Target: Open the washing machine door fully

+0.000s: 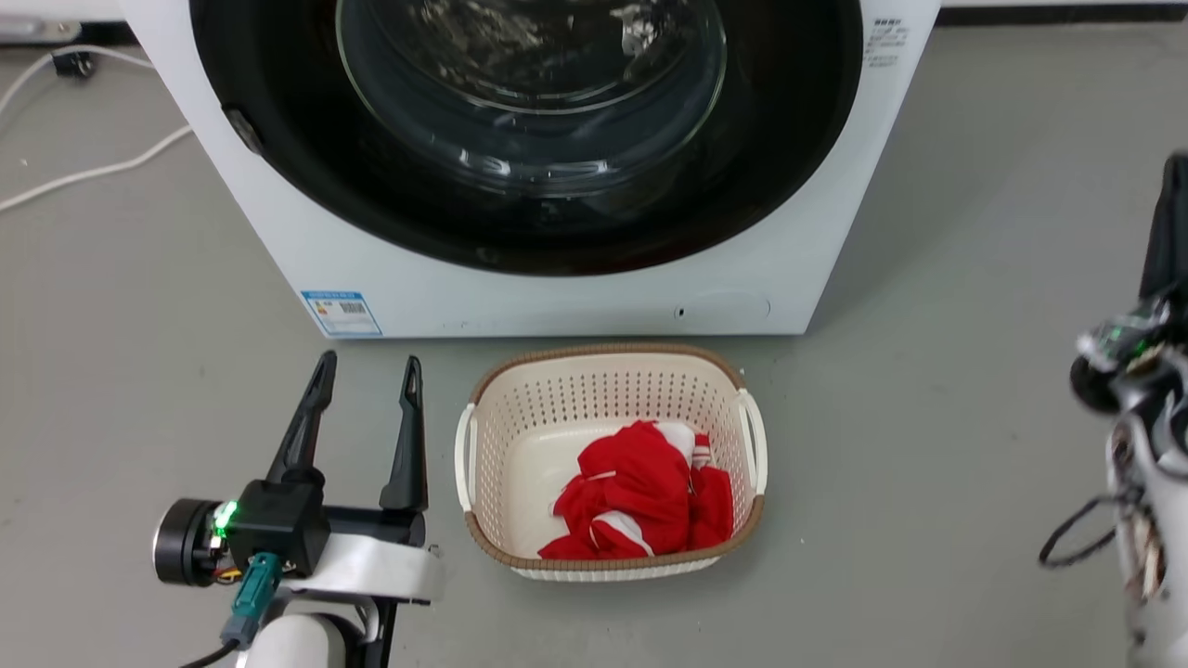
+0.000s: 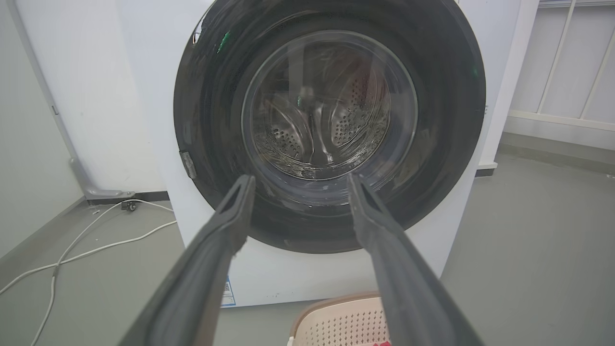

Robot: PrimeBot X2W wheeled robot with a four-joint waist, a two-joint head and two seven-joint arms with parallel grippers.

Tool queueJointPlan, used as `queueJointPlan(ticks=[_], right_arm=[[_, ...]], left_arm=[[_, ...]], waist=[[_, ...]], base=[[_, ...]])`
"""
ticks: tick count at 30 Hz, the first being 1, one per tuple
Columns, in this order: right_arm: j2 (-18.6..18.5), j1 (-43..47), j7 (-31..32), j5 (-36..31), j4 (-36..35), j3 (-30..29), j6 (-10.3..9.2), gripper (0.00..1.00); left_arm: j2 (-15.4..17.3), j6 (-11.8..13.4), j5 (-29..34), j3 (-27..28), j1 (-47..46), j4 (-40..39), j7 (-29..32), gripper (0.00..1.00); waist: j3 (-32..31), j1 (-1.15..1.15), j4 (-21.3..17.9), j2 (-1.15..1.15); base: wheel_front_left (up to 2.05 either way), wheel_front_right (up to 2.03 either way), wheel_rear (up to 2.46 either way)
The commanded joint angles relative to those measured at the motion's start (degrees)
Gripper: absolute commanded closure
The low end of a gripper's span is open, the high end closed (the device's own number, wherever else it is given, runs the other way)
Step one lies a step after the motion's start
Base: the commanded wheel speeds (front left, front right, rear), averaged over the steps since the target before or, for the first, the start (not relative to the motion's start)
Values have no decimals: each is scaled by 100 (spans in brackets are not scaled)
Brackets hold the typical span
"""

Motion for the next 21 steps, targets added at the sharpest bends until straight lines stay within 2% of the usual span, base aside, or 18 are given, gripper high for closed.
queueJointPlan(ticks=[1, 7, 12, 17, 21], right_arm=[[-129, -338, 109, 49, 179, 33, 0, 100], [-606, -1668, 653, 100, 1136, 288, 0, 100], [-965, -2830, 1251, -129, 2082, 739, 0, 100], [-1098, -3988, 1961, -425, 3081, 1238, 0, 100], [-1031, -4842, 2544, -766, 3734, 1662, 0, 100]], left_arm=[[-3, 6, 31, 14, -114, -40, -16, 0], [9, 1, 68, 36, -337, -82, -15, 0], [22, -28, 114, 27, -558, -74, -15, 0], [32, -51, 128, 17, -756, -109, -15, 0], [40, -59, 149, 23, -882, -183, -15, 0]], waist=[[201, -1, 14, 0], [559, -1, -17, 0], [772, -1, -16, 0], [964, -1, 19, 0], [1166, -1, 43, 0]], base=[[0, 0, 0], [0, 0, 0], [0, 0, 0], [0, 0, 0], [0, 0, 0]])
